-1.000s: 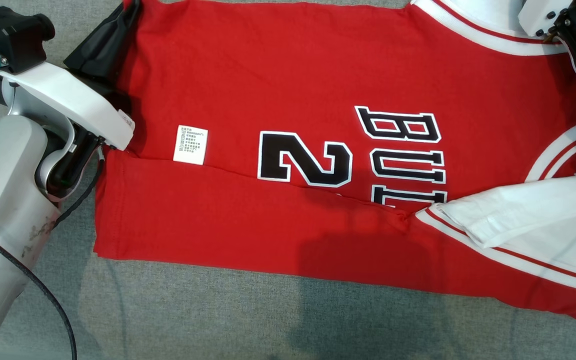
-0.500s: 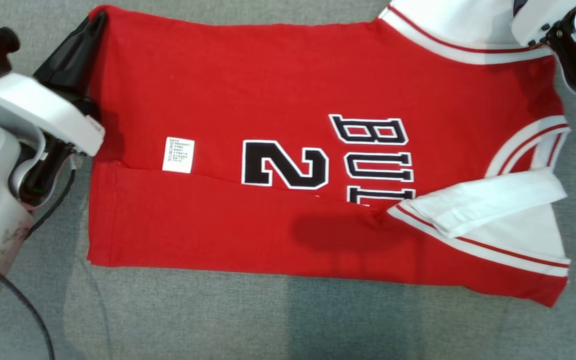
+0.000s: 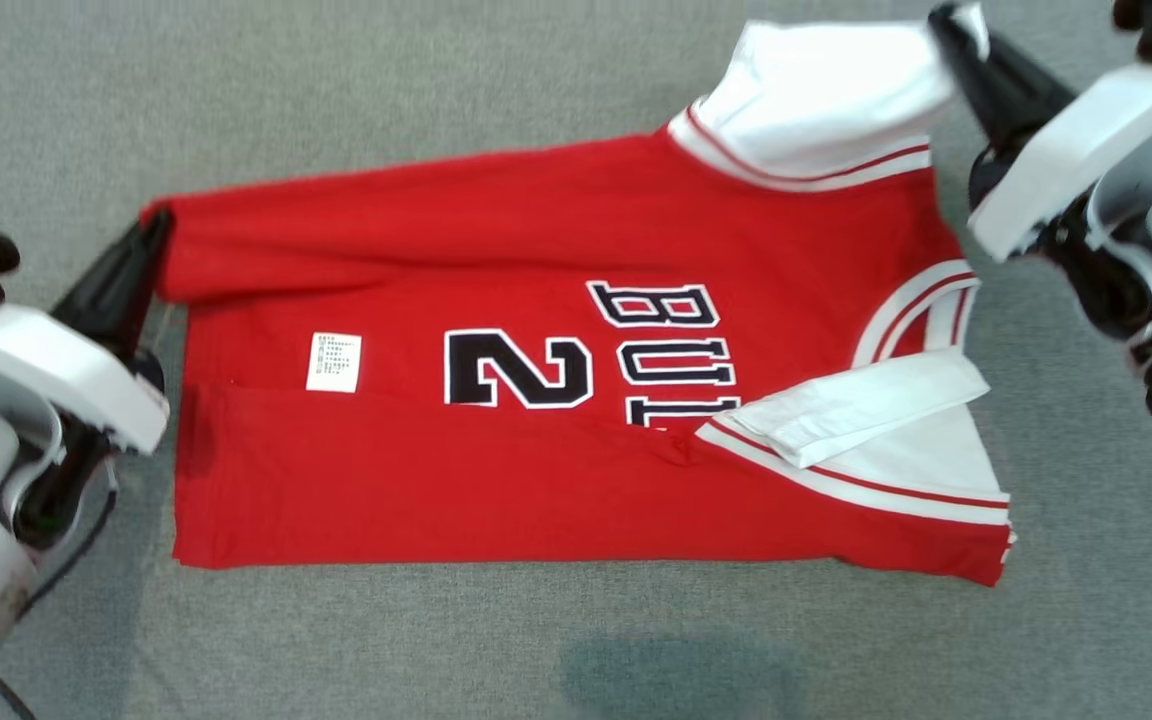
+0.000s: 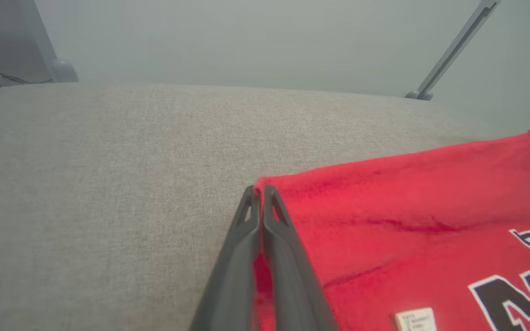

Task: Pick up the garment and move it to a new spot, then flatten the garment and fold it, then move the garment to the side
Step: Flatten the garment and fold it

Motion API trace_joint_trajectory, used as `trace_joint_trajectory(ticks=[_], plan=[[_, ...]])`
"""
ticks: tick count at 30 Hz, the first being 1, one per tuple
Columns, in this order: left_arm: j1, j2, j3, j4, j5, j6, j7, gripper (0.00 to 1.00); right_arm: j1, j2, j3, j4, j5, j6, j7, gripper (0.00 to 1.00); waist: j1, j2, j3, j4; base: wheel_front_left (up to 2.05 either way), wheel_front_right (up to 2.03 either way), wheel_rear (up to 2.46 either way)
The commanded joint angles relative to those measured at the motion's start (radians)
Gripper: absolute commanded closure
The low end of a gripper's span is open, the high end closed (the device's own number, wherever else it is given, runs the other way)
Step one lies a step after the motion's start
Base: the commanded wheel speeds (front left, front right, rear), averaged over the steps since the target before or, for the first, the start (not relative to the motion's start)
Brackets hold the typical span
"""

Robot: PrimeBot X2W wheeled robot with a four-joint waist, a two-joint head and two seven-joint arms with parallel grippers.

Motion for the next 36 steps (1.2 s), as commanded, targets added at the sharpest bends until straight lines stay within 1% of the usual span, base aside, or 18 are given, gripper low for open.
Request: trace_joint_trajectory(ticks=[1,5,10,16,22,25,32,33,34,35,36], plan=[[0.004,0.062,0.027,-0.010,-0.011,-0.001,-0.010,1.00,0.047,-0.019,0.011,-0.034,0.019,0.004,0.002,1.00,0.0000,0.0000,-0.040,-0.018,0.00,0.00,0.00],[0.059,0.078,0.000,-0.014,-0.040,-0.001,-0.012,1.00,0.110,-0.058,0.057,-0.105,0.070,0.004,0.025,1.00,0.0000,0.0000,-0.090,-0.030,0.00,0.00,0.00],[0.124,0.082,-0.034,-0.017,-0.063,-0.001,-0.013,1.00,0.195,-0.106,0.096,-0.171,0.125,0.004,0.037,1.00,0.0000,0.0000,-0.150,-0.039,0.00,0.00,0.00],[0.200,0.083,-0.061,-0.014,-0.087,-0.001,-0.014,1.00,0.286,-0.148,0.131,-0.243,0.178,0.004,0.048,1.00,0.0000,0.0000,-0.212,-0.053,0.00,0.00,0.00],[0.252,0.083,-0.073,-0.015,-0.090,-0.001,-0.014,1.00,0.359,-0.193,0.150,-0.310,0.221,0.004,0.060,1.00,0.0000,0.0000,-0.247,-0.065,0.00,0.00,0.00],[0.276,0.081,-0.067,-0.021,-0.085,-0.001,-0.014,1.00,0.386,-0.206,0.156,-0.326,0.235,0.004,0.063,1.00,0.0000,0.0000,-0.260,-0.071,0.00,0.00,0.00],[0.325,0.068,-0.046,-0.023,-0.075,-0.001,-0.014,1.00,0.438,-0.212,0.173,-0.345,0.261,0.004,0.076,1.00,0.0000,0.0000,-0.281,-0.072,0.00,0.00,0.00],[0.332,0.064,-0.043,-0.020,-0.074,-0.001,-0.014,0.69,0.444,-0.211,0.177,-0.344,0.262,0.004,0.080,1.00,0.0000,0.0000,-0.283,-0.071,0.00,0.00,0.00],[0.337,0.059,-0.038,-0.018,-0.072,-0.001,-0.014,0.33,0.451,-0.209,0.180,-0.342,0.266,0.004,0.083,0.68,0.0000,0.0000,-0.286,-0.070,0.00,0.00,0.00],[0.342,0.055,-0.034,-0.014,-0.069,-0.001,-0.014,0.00,0.458,-0.207,0.181,-0.341,0.271,0.004,0.083,0.31,0.0000,0.0000,-0.289,-0.068,0.00,0.00,0.00],[0.346,0.051,-0.029,-0.009,-0.064,-0.001,-0.014,0.00,0.464,-0.205,0.181,-0.342,0.276,0.004,0.083,0.00,0.0000,0.0000,-0.292,-0.067,0.00,0.00,0.00]])
